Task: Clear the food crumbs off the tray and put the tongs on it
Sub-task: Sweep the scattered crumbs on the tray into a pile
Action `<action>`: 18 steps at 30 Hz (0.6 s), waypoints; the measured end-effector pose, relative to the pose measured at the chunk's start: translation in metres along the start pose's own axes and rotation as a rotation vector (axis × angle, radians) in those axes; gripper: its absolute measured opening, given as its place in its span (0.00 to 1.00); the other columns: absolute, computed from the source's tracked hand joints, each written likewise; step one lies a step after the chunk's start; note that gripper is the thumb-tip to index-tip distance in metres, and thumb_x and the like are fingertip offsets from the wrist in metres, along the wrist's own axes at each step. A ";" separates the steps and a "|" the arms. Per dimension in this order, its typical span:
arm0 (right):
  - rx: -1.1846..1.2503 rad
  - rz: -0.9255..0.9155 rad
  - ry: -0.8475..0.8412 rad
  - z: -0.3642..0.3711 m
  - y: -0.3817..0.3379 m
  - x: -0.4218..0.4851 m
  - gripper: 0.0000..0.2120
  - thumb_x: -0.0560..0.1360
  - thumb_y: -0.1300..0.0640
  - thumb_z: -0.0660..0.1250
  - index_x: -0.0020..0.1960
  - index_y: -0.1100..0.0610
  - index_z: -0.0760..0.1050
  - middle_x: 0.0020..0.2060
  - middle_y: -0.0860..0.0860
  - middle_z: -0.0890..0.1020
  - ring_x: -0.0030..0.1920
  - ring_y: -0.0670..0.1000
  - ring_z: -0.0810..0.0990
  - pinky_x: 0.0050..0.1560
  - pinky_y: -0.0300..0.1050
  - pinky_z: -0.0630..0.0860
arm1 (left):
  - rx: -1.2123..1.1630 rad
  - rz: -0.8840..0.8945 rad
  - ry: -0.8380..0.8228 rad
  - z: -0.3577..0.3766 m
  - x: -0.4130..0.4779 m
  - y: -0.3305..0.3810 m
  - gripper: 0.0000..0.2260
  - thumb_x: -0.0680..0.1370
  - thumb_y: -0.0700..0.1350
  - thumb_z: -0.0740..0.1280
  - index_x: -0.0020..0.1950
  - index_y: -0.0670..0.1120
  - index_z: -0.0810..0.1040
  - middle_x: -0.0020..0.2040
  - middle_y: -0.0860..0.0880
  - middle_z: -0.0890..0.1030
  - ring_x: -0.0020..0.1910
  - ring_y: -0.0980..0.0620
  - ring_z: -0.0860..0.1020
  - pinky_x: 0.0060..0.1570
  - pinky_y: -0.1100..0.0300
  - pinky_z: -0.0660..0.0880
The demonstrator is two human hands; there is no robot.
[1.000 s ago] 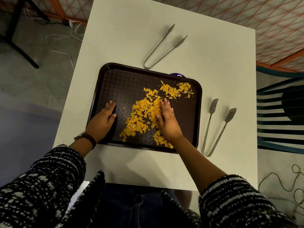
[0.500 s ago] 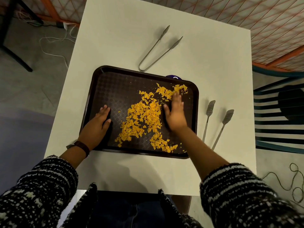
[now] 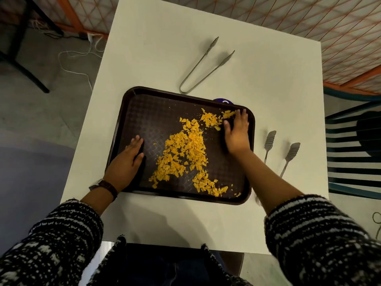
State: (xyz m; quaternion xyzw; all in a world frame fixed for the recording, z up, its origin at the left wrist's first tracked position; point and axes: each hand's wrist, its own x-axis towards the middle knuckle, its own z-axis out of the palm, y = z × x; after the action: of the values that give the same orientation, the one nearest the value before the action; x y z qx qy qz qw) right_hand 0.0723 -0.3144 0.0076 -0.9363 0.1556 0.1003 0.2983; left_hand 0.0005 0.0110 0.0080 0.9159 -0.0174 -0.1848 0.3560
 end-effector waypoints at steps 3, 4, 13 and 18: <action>-0.047 -0.036 -0.038 0.006 0.000 0.000 0.31 0.81 0.48 0.52 0.76 0.59 0.44 0.77 0.56 0.44 0.76 0.55 0.41 0.75 0.49 0.39 | -0.002 0.004 0.010 0.001 0.000 0.001 0.22 0.81 0.42 0.56 0.74 0.43 0.57 0.76 0.48 0.56 0.71 0.61 0.51 0.72 0.60 0.52; -0.078 -0.073 -0.052 0.010 -0.002 -0.004 0.31 0.81 0.48 0.52 0.76 0.59 0.42 0.77 0.56 0.44 0.76 0.54 0.40 0.74 0.48 0.38 | -0.003 0.004 0.010 0.001 0.000 0.001 0.22 0.81 0.42 0.56 0.74 0.43 0.57 0.76 0.48 0.56 0.71 0.61 0.50 0.72 0.61 0.51; 0.067 -0.353 -0.160 0.038 -0.033 -0.043 0.27 0.81 0.49 0.52 0.76 0.54 0.48 0.77 0.50 0.49 0.76 0.46 0.42 0.75 0.45 0.39 | -0.016 0.011 0.005 0.000 -0.001 0.001 0.22 0.81 0.42 0.56 0.74 0.43 0.57 0.76 0.48 0.56 0.71 0.61 0.51 0.71 0.63 0.51; 0.042 -0.200 -0.049 0.024 -0.022 -0.004 0.27 0.81 0.50 0.53 0.76 0.58 0.50 0.77 0.55 0.51 0.76 0.52 0.43 0.76 0.52 0.41 | -0.028 0.007 0.021 0.001 -0.001 0.002 0.22 0.81 0.42 0.56 0.74 0.44 0.58 0.76 0.48 0.57 0.71 0.60 0.51 0.71 0.62 0.51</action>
State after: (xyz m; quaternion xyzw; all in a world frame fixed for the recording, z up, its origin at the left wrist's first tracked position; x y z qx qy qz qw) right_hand 0.0740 -0.2818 0.0010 -0.9380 0.0562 0.0895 0.3302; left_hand -0.0006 0.0089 0.0094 0.9127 -0.0142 -0.1741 0.3695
